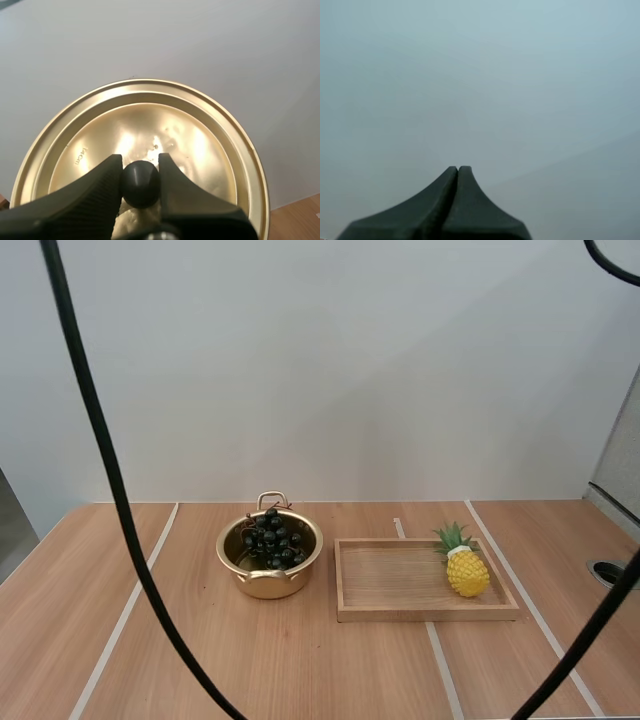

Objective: Open the pot, put the grape inside, and close it

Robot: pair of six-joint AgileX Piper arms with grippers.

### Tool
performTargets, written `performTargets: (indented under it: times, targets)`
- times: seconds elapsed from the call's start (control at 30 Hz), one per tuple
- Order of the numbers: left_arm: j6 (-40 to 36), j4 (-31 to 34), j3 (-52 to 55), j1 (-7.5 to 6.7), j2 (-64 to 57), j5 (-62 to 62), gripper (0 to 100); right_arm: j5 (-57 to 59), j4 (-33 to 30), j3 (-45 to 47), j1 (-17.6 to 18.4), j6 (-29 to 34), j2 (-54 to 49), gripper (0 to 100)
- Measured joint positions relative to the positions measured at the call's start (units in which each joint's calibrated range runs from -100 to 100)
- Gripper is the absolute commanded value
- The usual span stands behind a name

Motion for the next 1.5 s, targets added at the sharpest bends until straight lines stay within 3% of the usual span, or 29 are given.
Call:
performTargets:
  times: [0.27, 0.6, 1.0, 1.3, 1.5]
  targets:
    - [-2.3, -0.7, 11.8, 0.00, 6.3, -6.4, 0, 0.5, -0.8, 1.8, 0.0, 0.0, -7.5, 0]
    - [2.1, -12.6, 26.9, 0.00, 15.6, -15.9, 0, 4.2, -1.9, 2.3, 0.0, 0.0, -11.1, 0]
    - [4.2, -15.5, 29.9, 0.00, 26.5, -17.3, 0, 6.2, -4.0, 2.3, 0.0, 0.1, -11.5, 0]
    - [7.8, -21.8, 30.9, 0.00, 33.6, -16.4, 0, 6.9, -4.9, 2.3, 0.0, 0.1, -11.5, 0]
    - [8.9, -22.7, 36.5, 0.00, 35.5, -24.4, 0, 8.2, -5.4, 2.3, 0.0, 0.1, -11.5, 0]
